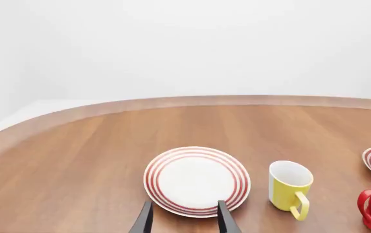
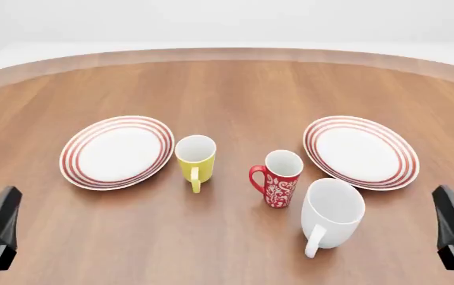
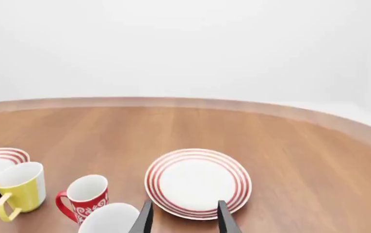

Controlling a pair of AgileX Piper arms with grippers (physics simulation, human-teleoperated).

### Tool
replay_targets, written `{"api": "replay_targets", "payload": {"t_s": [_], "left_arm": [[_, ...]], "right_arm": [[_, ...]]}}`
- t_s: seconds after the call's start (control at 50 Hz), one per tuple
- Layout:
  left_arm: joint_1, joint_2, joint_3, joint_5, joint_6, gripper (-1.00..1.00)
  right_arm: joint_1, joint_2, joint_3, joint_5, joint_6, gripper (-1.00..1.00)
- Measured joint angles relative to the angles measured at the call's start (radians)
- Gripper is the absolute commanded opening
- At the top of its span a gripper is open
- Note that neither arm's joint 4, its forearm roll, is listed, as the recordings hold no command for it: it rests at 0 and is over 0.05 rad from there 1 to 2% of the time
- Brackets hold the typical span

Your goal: Put the red mug on the left plate.

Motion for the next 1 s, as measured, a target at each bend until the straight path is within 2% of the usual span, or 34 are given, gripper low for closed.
{"api": "replay_targets", "payload": {"t_s": [0.42,0.7,0.82,1.0], "left_arm": [[0.005,0.036,-0.001,-0.023,-0.009,1.0],[-0.028,0.022,-0.025,0.009,0.014,1.0],[-0.043,0.041,-0.056,0.021,0.015,1.0],[-0.137,0.185,-0.143,-0.038,0.08,1.0]], "right_arm": [[0.002,0.004,-0.005,-0.005,-0.01,1.0],[0.004,0.006,-0.009,-0.005,-0.017,1.0],[0.005,0.005,-0.01,-0.004,-0.02,1.0],[0.005,0.003,-0.016,0.002,-0.023,1.0]]}}
